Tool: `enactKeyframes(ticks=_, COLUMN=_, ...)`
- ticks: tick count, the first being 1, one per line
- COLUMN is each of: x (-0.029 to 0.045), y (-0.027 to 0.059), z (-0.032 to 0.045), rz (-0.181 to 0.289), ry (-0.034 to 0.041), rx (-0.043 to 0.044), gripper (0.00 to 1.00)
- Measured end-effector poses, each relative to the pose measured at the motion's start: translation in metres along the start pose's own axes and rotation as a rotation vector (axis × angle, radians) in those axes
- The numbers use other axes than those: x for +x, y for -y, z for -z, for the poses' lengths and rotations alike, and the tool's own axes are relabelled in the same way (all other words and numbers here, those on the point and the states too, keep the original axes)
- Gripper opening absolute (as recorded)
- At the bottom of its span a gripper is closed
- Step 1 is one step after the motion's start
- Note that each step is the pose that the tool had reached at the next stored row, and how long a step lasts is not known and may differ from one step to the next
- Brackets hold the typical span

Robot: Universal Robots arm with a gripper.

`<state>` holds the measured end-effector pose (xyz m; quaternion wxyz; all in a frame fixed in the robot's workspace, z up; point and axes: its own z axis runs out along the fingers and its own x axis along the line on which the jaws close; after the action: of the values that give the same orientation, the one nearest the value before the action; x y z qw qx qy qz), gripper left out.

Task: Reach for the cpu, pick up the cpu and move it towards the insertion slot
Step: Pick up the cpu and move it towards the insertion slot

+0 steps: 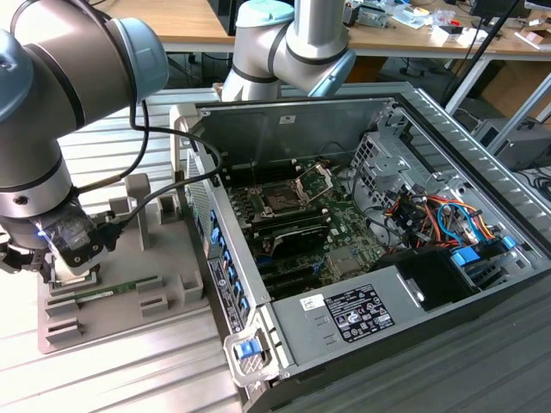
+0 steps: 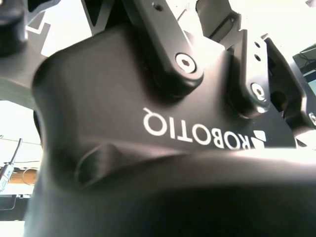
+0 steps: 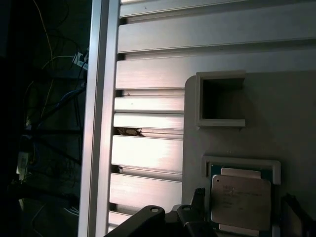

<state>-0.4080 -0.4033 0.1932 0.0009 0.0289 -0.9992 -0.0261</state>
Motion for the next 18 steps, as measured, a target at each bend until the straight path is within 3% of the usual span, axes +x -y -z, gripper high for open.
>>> enactKeyframes(ticks=18, x=-0.0002, y=-0.0035, z=-0.0058, rz=0.006, ry=-0.0004, rx=0.0002, gripper=0.66)
